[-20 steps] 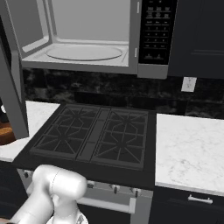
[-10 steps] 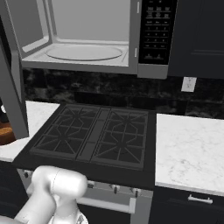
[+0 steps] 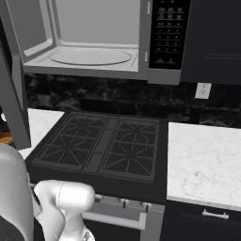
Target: Open the microwave, place the bowl with waffle inside the microwave, then close the microwave door and turn it on.
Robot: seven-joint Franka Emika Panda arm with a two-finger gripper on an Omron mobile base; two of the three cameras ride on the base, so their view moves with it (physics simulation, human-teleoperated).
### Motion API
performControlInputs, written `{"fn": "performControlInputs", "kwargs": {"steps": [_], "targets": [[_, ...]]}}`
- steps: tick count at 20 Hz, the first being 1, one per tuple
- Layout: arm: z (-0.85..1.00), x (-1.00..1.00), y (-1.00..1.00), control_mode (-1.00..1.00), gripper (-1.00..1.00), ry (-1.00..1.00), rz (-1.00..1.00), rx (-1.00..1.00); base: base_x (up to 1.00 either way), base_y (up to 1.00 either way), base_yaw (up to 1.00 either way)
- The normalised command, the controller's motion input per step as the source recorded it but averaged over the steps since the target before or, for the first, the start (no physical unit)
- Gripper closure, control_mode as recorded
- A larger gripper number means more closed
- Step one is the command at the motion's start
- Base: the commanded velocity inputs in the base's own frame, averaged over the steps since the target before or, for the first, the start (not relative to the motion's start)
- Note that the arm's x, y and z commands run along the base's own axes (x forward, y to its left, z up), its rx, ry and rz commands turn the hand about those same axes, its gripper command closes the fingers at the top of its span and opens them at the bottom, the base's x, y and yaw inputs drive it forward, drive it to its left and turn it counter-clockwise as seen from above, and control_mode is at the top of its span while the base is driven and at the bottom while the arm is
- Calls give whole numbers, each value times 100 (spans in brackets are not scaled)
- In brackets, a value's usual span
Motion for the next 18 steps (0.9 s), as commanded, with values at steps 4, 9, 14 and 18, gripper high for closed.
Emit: {"fn": "performControlInputs", "kwargs": {"steps": [4, 9, 14, 18], "targets": [[-58, 87, -3, -100, -100, 27, 55, 47, 0, 0, 0], [-56, 100, -5, -100, -100, 11, 26, 26, 0, 0, 0], [-12, 95, -2, -100, -100, 0, -6, 0, 0, 0, 0], [2, 70, -22, -100, -100, 0, -1, 11, 0, 0, 0]]}}
